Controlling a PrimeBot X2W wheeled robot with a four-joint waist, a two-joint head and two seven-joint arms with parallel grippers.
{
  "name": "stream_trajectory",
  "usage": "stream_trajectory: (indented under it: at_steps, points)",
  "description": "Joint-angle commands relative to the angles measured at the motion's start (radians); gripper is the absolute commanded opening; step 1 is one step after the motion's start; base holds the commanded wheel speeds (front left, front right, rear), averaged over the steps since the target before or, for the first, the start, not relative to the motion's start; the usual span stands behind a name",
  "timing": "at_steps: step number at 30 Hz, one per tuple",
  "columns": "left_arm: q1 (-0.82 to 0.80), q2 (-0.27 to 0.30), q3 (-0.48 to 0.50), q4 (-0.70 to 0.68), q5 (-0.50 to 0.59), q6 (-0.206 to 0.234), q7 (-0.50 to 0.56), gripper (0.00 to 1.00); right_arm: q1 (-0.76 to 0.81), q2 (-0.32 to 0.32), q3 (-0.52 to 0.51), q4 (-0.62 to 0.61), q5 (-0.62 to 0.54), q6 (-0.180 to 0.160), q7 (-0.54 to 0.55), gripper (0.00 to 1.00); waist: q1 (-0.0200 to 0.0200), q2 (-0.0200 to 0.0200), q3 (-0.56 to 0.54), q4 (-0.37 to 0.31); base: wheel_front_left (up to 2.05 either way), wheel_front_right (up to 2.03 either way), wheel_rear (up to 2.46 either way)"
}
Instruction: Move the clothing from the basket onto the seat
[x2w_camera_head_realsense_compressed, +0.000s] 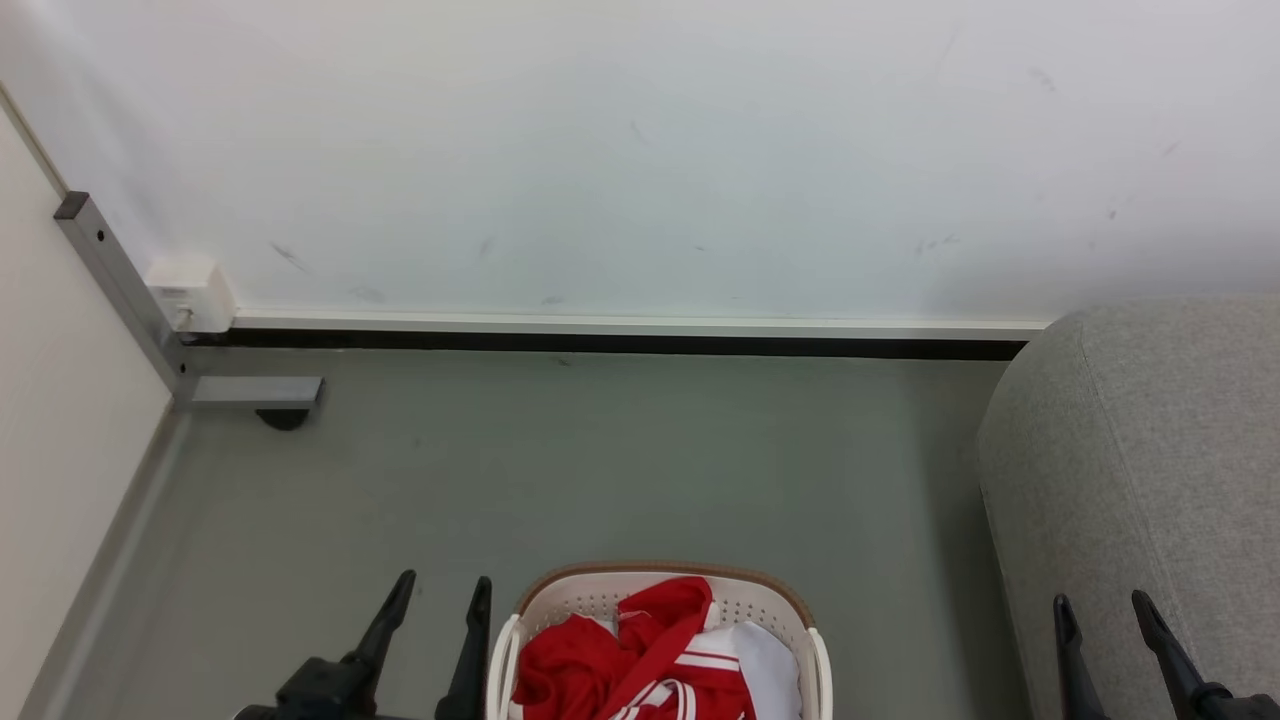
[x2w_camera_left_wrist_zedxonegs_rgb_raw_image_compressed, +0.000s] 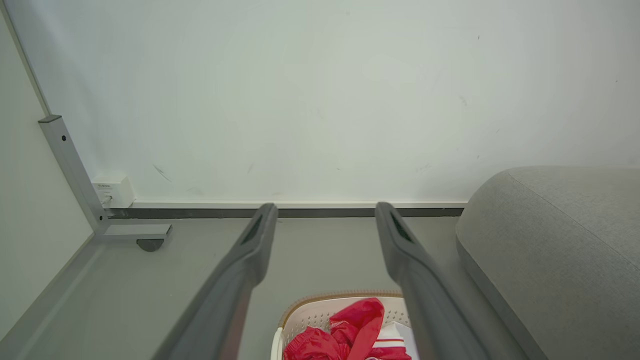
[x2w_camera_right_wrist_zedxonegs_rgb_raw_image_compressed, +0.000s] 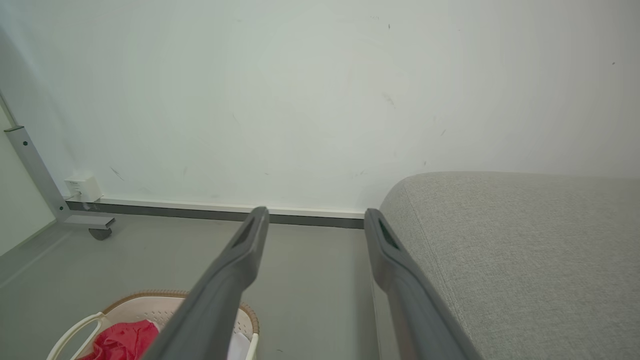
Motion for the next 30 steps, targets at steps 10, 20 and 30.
stream_trajectory:
  at_steps: [10, 20, 30]
  points:
    - [0.000, 0.002, 0.001, 0.000, -0.013, -0.002, -0.003, 1.00, 0.002, -0.005, 0.004, -0.002, 0.005, -0.002, -0.003, 1.00, 0.0000, 0.0000, 0.001, -0.001, 0.00, 0.00, 0.00]
    - [-0.048, 0.003, -0.005, -0.012, 0.017, -0.014, -0.002, 1.00, -0.035, -0.009, 0.023, -0.028, 0.004, -0.002, -0.002, 1.00, 0.0000, 0.0000, 0.068, -0.038, 0.00, 0.00, 0.00]
    - [-0.212, 0.003, -0.036, 0.027, 0.063, -0.043, -0.002, 1.00, -0.132, -0.001, 0.033, -0.099, -0.010, -0.002, -0.002, 1.00, 0.0000, 0.0000, 0.282, -0.089, 0.00, 0.00, 0.00]
